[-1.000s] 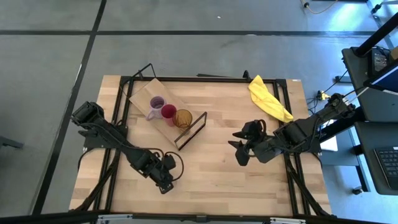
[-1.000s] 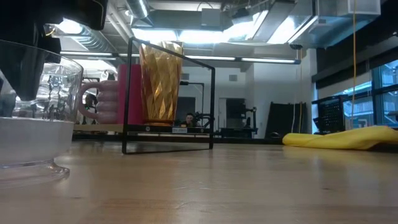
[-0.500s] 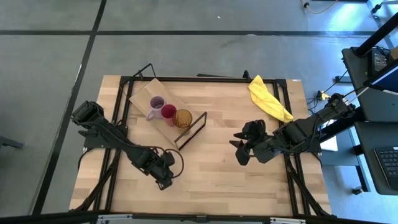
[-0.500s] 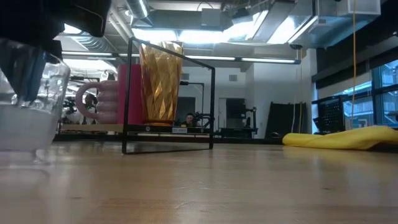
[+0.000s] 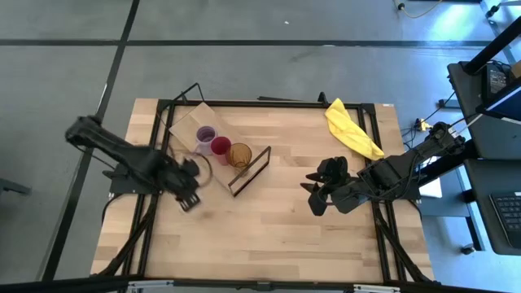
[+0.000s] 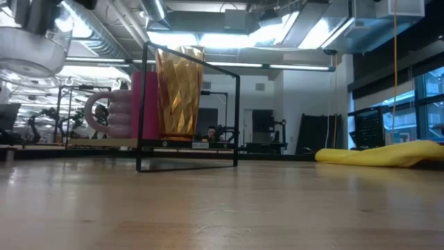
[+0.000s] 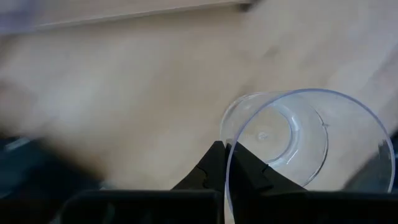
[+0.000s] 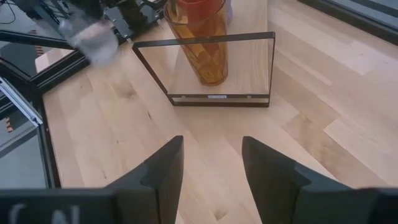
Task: Stack small to large cups/mugs on shelf
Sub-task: Put the transparent cup on the shelf
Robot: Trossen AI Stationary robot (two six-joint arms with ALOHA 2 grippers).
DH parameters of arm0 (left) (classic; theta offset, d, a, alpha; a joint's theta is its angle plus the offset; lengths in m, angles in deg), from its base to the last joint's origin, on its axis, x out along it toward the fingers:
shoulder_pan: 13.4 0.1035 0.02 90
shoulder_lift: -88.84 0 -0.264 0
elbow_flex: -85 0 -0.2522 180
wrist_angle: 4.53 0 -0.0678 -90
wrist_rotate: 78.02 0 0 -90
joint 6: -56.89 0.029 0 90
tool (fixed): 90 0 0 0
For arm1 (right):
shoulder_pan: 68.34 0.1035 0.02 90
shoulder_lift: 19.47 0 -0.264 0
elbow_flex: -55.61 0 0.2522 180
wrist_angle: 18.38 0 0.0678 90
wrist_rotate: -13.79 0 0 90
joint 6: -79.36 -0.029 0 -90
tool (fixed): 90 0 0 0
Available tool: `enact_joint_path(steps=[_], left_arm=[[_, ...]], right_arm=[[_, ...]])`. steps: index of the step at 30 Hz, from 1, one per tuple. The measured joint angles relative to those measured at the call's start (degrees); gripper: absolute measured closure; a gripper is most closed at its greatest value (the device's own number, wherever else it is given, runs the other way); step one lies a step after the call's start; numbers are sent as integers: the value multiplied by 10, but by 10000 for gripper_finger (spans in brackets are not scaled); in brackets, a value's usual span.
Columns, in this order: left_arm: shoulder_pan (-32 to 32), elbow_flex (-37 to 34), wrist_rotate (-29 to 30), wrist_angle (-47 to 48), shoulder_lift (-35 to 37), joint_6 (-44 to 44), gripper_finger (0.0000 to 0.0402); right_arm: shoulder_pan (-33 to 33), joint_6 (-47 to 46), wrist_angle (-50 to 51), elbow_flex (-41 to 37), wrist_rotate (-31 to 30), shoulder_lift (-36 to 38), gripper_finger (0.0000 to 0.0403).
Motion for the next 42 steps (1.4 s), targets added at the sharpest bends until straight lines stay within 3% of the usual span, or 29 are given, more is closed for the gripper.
enact_joint_path(steps=[7,12,19,28,42], left_arm=[[27,0,42,197,122,-86,401],[55,-1,116,189,174,-106,401],[151,-13,204,187,198,-76,401],[202,-14,209,180,201,-58,401],[202,-14,206,33,201,-17,401]], right_arm=[[0,-13,1,0,-2,0,238],[0,-13,1,0,-23,0,238],[-1,-30,6,0,-37,0,238],[1,-82,19,0,-39,0,238],[-50,-72,11,0,-46,0,238]])
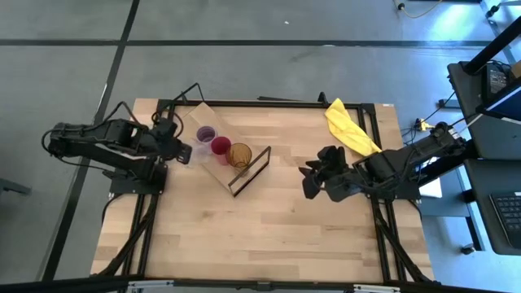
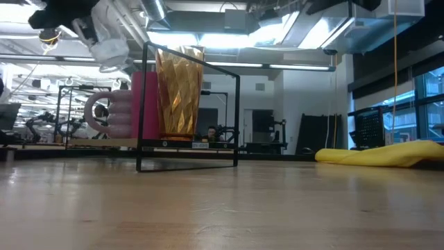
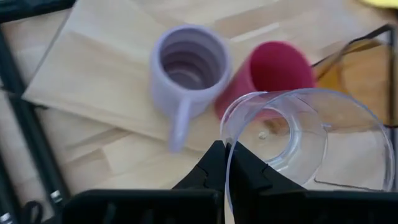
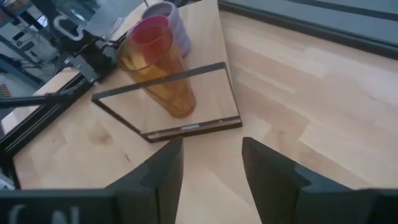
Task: Stack small to large cups/mugs on shelf
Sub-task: Put the transparent cup on the shelf
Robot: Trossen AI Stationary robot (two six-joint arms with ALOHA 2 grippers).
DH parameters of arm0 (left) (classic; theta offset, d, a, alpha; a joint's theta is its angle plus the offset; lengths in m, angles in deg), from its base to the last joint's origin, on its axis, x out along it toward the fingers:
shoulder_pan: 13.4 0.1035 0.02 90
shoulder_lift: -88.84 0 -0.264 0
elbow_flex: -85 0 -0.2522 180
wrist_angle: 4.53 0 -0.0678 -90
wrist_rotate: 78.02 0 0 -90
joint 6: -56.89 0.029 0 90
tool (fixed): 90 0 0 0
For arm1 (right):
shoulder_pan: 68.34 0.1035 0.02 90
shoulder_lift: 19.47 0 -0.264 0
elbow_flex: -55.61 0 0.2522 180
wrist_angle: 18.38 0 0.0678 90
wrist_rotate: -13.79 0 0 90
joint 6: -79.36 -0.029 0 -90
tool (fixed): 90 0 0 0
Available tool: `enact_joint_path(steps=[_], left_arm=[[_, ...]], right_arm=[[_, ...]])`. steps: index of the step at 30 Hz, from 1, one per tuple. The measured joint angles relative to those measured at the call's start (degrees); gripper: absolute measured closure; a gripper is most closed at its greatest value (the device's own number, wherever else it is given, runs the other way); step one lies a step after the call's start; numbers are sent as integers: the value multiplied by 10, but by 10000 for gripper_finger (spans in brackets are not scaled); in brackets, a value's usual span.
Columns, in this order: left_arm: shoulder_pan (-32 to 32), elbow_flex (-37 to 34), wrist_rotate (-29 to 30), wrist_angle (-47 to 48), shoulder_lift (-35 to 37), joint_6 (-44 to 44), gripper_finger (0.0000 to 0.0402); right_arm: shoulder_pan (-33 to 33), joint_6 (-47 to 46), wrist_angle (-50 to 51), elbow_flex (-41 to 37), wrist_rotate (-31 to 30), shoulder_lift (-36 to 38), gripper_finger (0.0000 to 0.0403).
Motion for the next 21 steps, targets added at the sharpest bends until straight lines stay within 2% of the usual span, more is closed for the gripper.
enact_joint_path(steps=[8,17,21], left_arm=[[9,0,19,-55,25,55,401],[146,0,18,10,75,137,401],[201,0,45,47,97,161,402]], right_arm=[[-11,3,-1,0,0,0,238],[-11,2,-3,0,-19,0,238],[-12,0,-8,0,-26,0,238]])
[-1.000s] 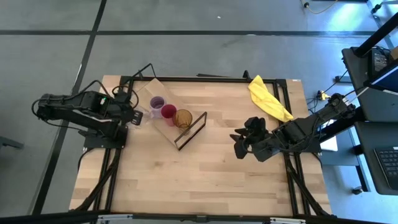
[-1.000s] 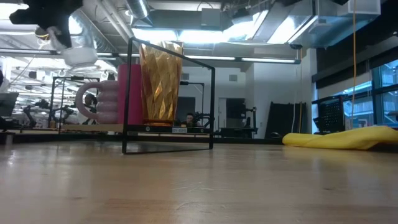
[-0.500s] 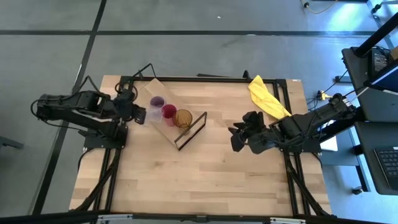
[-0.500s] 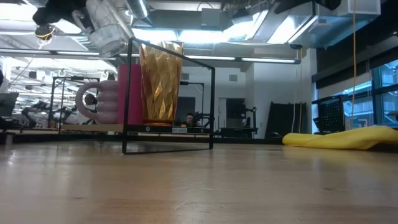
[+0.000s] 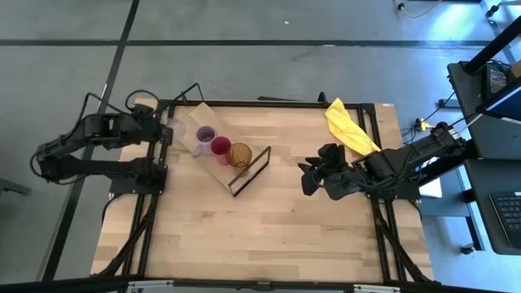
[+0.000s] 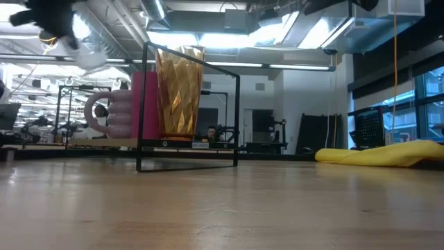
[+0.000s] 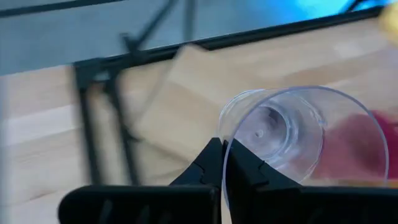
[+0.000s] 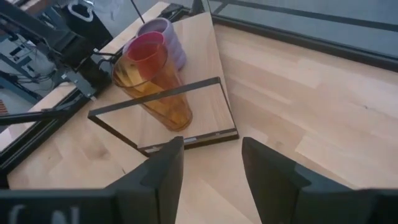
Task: Stack small to large cups/mugs on shelf
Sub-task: Put the transparent cup on the shelf
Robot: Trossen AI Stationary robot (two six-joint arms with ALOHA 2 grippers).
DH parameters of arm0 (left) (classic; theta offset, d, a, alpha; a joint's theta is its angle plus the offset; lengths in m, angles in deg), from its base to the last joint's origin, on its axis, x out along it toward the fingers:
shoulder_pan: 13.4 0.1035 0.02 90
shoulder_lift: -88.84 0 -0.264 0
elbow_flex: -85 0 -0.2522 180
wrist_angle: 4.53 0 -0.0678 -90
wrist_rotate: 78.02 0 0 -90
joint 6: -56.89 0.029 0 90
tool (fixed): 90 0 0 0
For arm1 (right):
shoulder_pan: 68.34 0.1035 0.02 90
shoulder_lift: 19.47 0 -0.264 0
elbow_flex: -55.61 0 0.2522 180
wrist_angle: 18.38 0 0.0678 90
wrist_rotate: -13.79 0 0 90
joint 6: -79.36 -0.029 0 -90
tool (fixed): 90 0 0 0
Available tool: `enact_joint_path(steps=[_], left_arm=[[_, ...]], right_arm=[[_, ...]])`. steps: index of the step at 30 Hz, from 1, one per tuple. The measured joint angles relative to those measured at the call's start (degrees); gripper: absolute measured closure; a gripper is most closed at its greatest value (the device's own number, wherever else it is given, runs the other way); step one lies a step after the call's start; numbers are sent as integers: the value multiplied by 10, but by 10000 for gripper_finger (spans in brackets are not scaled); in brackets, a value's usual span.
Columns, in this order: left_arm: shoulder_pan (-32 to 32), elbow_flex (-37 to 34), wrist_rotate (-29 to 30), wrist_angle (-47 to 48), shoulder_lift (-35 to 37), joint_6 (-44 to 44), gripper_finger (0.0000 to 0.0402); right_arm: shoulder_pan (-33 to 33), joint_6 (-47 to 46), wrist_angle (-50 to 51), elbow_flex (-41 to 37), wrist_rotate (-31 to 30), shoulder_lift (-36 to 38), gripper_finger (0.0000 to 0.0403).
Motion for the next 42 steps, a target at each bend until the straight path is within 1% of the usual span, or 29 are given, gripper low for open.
enact_joint_path(steps=[5,7,9,13,17,19,22,24,28,31,37,39,42], left_arm=[[56,0,-6,105,2,48,402],[71,-12,-17,108,-2,81,402],[82,-31,-33,100,-6,116,402],[109,-72,-32,75,-26,157,401],[149,-104,-38,-8,-44,220,401],[180,-107,-38,-39,-61,260,401],[249,-105,-41,-73,-93,338,401],[301,-101,-69,-98,-112,387,401],[412,-99,-180,-157,-149,466,401],[467,-99,-229,-176,-172,497,401],[528,-101,-262,-170,-177,559,401],[539,-101,-289,-170,-176,553,401],[542,-101,-336,-176,-179,510,401]], right_arm=[[-3,0,-10,0,-4,0,238],[-4,0,-13,0,-4,0,238],[-7,-1,-17,0,-4,0,238],[-9,-1,-29,0,-5,0,238],[-10,-1,-42,0,-5,0,238],[-10,-1,-48,0,-5,0,238],[-10,0,-58,0,-5,0,238],[-10,-1,-66,0,-5,0,238],[-10,0,-82,0,-5,0,238],[-10,0,-84,0,-4,-4,238],[-10,0,-86,0,-7,-23,238],[-11,-1,-86,0,-7,-29,238],[-12,-6,-86,0,-5,-38,238]])
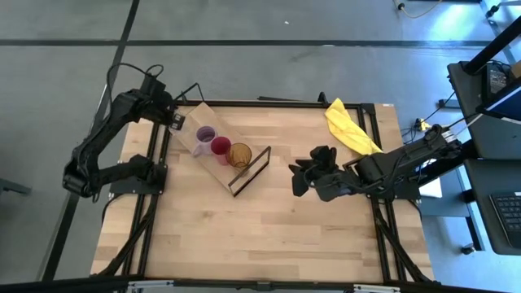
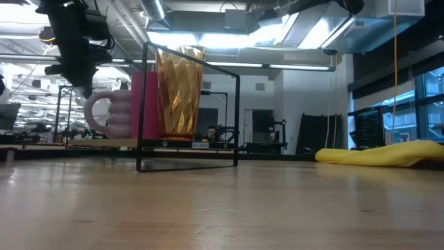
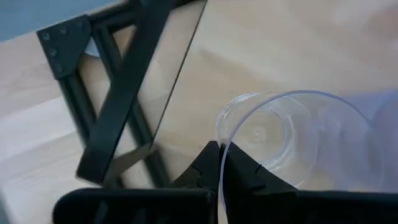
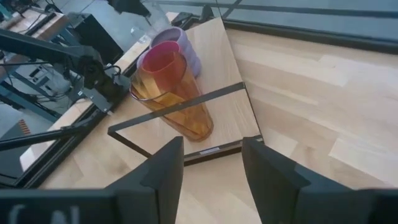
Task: Stack small to large cups/mugs on shelf
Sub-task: Put the transparent cup on the shelf
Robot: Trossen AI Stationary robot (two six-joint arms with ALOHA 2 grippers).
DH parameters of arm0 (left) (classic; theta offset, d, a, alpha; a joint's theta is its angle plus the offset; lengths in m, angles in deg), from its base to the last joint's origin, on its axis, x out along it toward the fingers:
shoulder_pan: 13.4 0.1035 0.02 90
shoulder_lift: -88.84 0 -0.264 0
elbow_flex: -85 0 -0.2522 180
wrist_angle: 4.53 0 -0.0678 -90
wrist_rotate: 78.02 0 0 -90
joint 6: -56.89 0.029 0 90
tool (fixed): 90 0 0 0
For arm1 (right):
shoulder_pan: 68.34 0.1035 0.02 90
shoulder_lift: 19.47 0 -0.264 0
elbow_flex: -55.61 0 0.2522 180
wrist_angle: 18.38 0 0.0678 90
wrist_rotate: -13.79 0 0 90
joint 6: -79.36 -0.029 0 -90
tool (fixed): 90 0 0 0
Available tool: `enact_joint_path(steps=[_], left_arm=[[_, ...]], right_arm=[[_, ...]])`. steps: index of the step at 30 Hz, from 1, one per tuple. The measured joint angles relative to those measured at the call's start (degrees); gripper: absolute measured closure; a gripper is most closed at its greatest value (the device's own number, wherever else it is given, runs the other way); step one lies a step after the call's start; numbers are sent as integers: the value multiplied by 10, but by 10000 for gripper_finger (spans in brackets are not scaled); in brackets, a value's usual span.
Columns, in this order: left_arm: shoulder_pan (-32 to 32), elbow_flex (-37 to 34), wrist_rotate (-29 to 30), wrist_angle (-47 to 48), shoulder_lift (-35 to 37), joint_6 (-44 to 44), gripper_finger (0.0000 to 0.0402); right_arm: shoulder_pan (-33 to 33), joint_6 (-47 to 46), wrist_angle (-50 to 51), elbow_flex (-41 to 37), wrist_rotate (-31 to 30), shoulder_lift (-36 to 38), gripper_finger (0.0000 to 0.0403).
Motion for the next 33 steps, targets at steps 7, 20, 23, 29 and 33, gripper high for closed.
enact_joint_path(steps=[7,20,23,29,33], left_arm=[[-1,0,28,-63,-15,-147,402],[-10,0,44,-37,-89,-194,394],[-11,0,18,-54,-89,-224,394],[-16,0,10,-65,-89,-250,393],[-16,0,4,-78,-89,-278,392]], right_arm=[[-3,-9,-16,0,1,-8,238],[-3,10,-35,0,-24,-8,238],[-3,19,-35,0,-24,-8,238],[-3,25,-35,0,-25,-8,238],[-3,25,-35,0,-31,-8,238]])
